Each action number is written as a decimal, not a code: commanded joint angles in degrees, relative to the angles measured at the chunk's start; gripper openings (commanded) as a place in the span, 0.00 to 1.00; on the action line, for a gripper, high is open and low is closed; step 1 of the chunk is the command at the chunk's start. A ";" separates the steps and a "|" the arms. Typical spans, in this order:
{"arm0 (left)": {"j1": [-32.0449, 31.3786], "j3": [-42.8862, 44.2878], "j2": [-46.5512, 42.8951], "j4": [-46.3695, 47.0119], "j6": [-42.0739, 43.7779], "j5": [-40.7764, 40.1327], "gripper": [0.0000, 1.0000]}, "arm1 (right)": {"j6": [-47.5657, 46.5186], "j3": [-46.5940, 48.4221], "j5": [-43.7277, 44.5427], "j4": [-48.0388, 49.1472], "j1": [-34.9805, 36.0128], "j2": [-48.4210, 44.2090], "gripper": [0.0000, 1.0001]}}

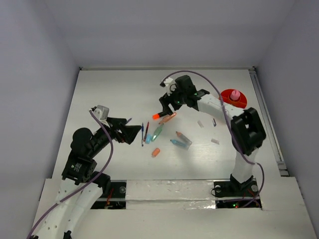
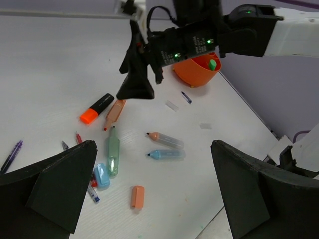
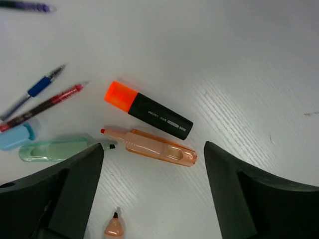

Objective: Sort the stationery into containers
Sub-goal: Pick up the pen from the center of the board.

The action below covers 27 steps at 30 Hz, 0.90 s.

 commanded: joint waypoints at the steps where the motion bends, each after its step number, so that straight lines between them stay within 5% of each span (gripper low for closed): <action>1: 1.33 0.50 0.49 2.09 0.32 0.55 0.99 | -9.23 9.10 3.38 -9.45 2.72 4.76 0.89; 18: 2.39 0.33 1.55 2.27 0.23 1.08 0.99 | -20.31 29.33 7.70 -24.48 6.69 24.27 0.93; 27: 2.39 0.33 1.55 2.35 0.23 1.08 0.99 | -22.51 34.00 8.93 -24.67 7.22 28.85 0.74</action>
